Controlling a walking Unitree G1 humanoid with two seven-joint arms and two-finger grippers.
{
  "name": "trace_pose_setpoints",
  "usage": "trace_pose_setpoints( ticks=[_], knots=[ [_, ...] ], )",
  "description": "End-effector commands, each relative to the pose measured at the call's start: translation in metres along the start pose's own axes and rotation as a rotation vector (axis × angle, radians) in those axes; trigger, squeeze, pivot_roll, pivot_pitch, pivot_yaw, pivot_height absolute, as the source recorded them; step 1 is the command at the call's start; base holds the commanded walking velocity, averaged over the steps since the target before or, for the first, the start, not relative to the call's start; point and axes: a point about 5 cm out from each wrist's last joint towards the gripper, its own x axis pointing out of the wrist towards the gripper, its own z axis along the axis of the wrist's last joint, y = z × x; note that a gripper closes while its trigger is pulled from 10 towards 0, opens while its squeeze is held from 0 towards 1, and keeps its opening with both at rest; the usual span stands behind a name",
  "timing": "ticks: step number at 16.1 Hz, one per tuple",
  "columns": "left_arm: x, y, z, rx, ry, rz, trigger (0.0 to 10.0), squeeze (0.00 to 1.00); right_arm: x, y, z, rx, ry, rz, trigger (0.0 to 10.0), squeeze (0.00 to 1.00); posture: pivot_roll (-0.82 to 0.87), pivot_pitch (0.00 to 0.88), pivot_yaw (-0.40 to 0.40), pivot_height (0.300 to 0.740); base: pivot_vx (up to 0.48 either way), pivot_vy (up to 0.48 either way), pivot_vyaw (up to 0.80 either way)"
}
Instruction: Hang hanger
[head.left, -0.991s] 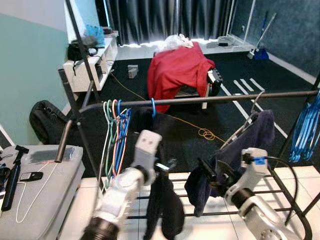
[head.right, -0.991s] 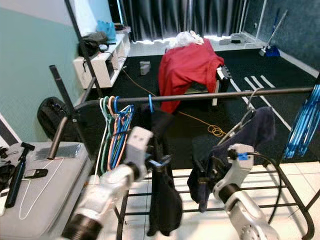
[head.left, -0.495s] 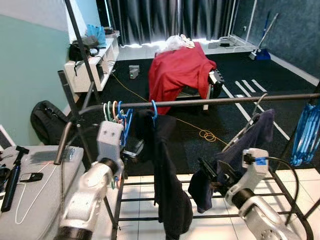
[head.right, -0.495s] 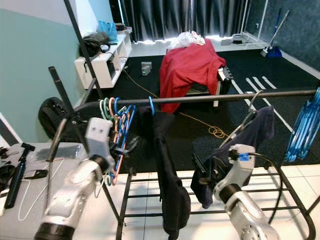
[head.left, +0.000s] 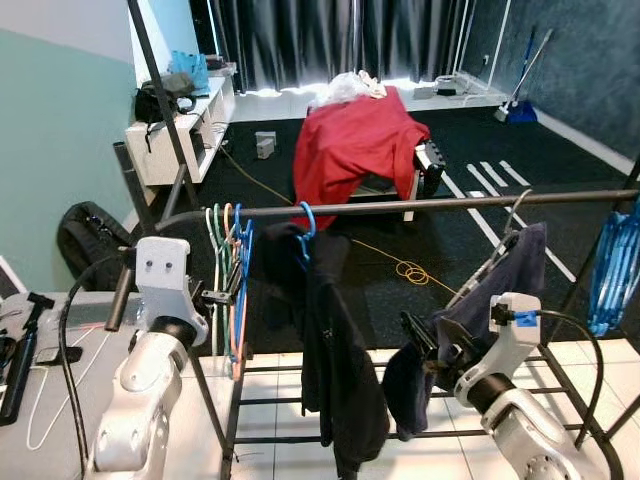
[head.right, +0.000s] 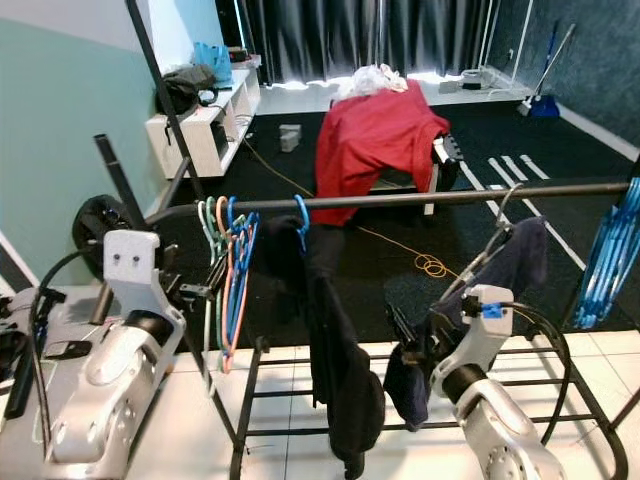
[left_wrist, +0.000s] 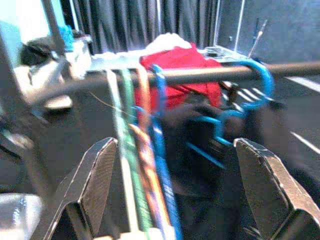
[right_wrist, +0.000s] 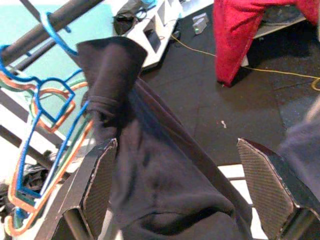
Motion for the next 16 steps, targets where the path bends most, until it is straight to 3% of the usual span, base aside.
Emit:
trace_pose_setpoints(
  ticks=[1, 6, 16],
  knots=[
    [-0.003, -0.012, -0.003, -0.015, 0.023, -0.033, 10.0, 0.0, 0.002, 0.001, -0.002, 0.012, 0.013, 0.012, 10.0, 0.0, -0.13, 0.0, 0.007, 0.74, 0.0, -0.364, 0.0],
    [-0.007, -0.03, -0.005, -0.062, 0.035, -0.077, 10.0, 0.0, 0.004, 0.0, -0.001, 0.013, 0.008, 0.011, 10.0, 0.0, -0.13, 0.0, 0.008, 0.74, 0.0, -0.48, 0.0],
    [-0.003, -0.038, 0.007, -0.095, 0.006, -0.108, 10.0, 0.0, 0.005, 0.0, 0.0, 0.021, -0.003, 0.02, 10.0, 0.0, -0.13, 0.0, 0.008, 0.74, 0.0, -0.48, 0.0]
  ],
)
